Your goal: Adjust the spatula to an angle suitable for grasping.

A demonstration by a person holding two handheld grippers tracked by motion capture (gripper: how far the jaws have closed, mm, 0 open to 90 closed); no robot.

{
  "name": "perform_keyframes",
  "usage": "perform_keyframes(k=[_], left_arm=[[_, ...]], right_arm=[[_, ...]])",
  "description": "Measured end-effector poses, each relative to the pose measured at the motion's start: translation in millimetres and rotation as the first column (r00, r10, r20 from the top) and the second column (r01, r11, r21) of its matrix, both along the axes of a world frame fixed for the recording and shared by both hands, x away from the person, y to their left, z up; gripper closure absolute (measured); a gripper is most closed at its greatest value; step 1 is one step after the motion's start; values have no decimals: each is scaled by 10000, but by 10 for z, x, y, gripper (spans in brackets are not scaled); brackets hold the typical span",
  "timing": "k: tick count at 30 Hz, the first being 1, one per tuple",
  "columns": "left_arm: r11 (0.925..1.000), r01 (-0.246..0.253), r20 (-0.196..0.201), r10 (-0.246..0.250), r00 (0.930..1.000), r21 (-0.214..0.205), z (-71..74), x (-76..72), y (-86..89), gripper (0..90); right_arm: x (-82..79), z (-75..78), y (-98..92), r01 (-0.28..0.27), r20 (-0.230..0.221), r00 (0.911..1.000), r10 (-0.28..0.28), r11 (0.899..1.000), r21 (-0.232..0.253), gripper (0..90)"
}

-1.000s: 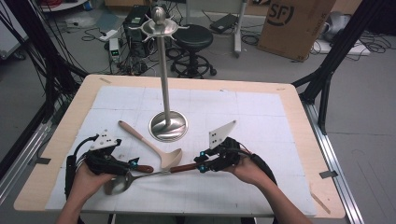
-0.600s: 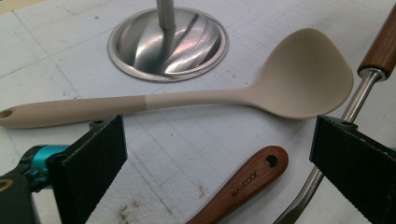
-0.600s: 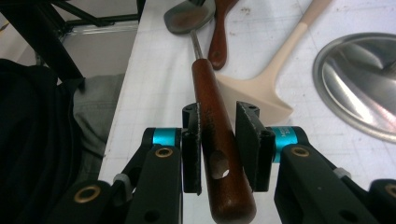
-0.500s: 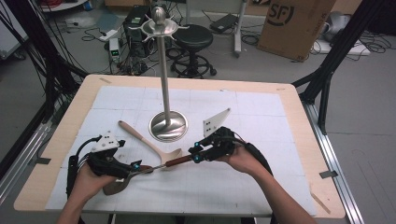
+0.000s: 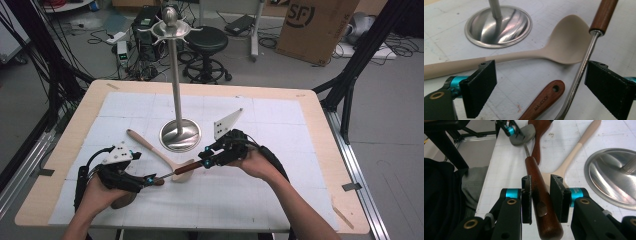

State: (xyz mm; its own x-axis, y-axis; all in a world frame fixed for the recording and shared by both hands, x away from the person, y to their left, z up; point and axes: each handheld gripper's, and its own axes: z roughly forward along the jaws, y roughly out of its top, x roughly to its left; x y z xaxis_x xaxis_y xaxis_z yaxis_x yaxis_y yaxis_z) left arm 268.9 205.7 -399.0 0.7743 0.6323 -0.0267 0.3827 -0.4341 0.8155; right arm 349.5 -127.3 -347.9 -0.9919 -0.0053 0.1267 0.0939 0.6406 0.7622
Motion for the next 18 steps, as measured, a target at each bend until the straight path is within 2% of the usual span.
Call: perform_keyframes(k=[4, 5, 6, 7, 9, 11, 14, 16, 18], left_arm=[[9994, 307, -99, -305, 9995, 137, -10, -6, -48, 147], [9990, 385, -110, -383, 9992, 208, -14, -4, -59, 155], [9988, 439, -157, -436, 9989, 222, -20, -5, -73, 165], [9981, 582, -235, -577, 9981, 225, -24, -2, -83, 182], [9965, 765, -367, -753, 9965, 332, -39, 11, -109, 240], [9964, 775, -421, -761, 9962, 330, -45, 21, -118, 251], [9964, 753, -405, -737, 9965, 385, -58, 30, -131, 261], [9954, 862, -471, -843, 9953, 408, -65, 27, -142, 270], [9940, 1016, -484, -996, 9938, 395, -65, 10, -152, 272]], right_arm=[[23, 38, 26, -7, 85, 10000, 7, 10000, 18, 745], [22, 61, 21, -49, 6, 10000, 49, 9999, 108, 900], [13, 93, 12, 53, 410, 9991, -65, 9995, 299, 900], [29, 120, 5, 61, 368, 9993, -79, 9987, 498, 900], [37, 130, 18, 40, 467, 9989, -50, 9998, 217, 900], [27, 79, 27, -16, 255, 9997, 18, 10000, -91, 900], [-11, -10, 9, 31, 324, 9995, -23, 9997, -254, 895], [-25, -58, -15, 58, 291, 9996, -52, 9998, -212, 888], [-16, -73, -58, 206, 186, 9996, -205, 9998, -49, 826]])
